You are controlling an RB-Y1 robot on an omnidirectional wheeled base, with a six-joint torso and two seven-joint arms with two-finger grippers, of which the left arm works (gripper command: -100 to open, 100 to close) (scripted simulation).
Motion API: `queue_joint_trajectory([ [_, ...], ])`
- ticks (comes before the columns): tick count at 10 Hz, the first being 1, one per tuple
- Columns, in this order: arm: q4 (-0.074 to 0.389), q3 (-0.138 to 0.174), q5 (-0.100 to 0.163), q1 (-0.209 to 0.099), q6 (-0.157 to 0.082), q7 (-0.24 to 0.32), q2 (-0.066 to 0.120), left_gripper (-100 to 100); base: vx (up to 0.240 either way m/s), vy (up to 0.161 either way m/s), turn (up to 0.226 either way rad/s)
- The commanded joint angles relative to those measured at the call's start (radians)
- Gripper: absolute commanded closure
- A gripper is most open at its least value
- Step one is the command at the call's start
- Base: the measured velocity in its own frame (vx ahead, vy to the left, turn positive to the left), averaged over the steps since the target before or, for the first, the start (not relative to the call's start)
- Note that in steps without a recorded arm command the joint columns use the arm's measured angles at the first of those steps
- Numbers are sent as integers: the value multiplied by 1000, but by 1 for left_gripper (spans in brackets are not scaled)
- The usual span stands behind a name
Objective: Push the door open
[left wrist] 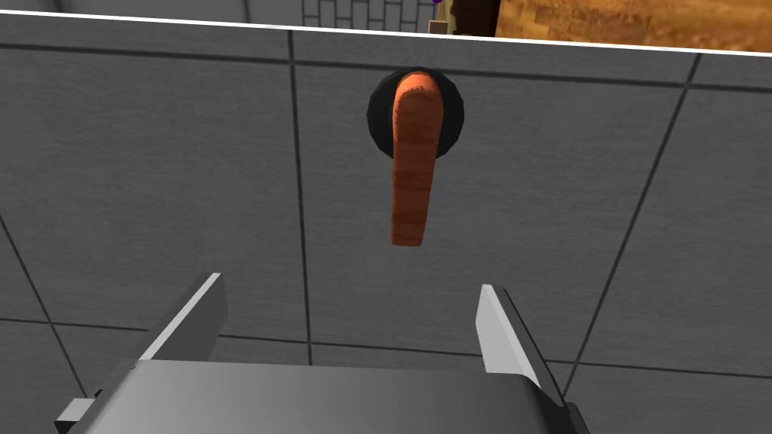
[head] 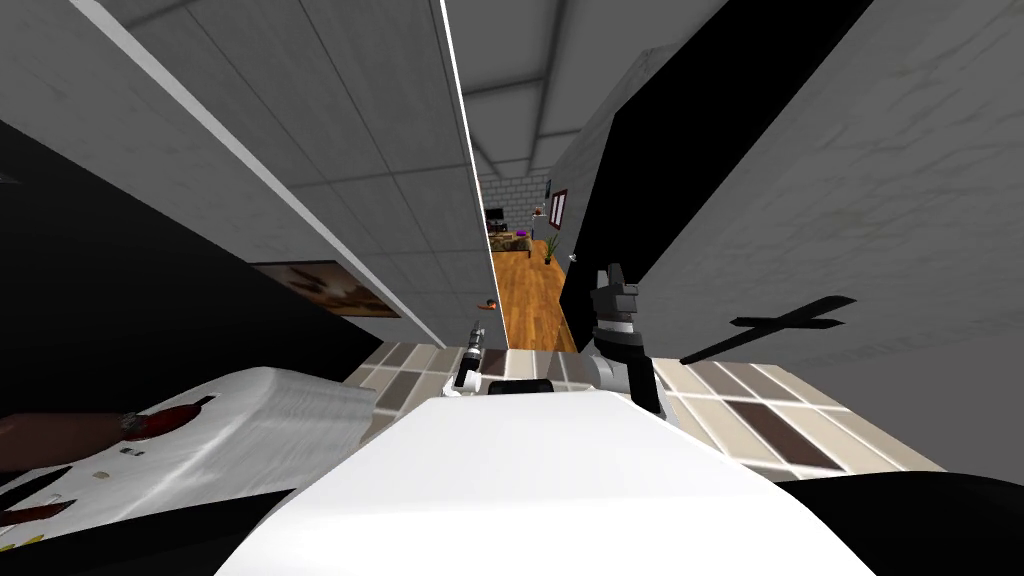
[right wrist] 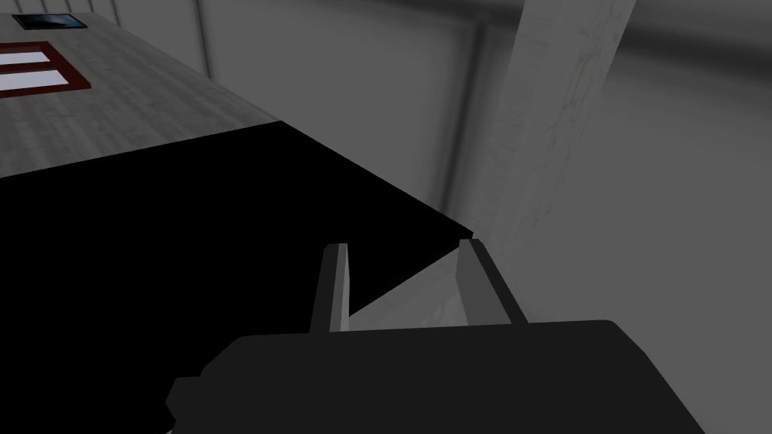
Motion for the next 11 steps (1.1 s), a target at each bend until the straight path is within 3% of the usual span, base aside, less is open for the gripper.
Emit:
queue_joint_trajectory([
  [1, 35, -1, 3, -16, -6, 3, 1, -100, 22, 61, -93],
  [3, 78, -4, 9, -33, -9, 4, 2, -100, 21, 86, -135],
  [5, 77, 0, 8, -32, -14, 2, -1, -100, 68, 20, -23],
  [11, 100, 13, 10, -31, -35, -3, -8, -100, 190, 6, -29],
])
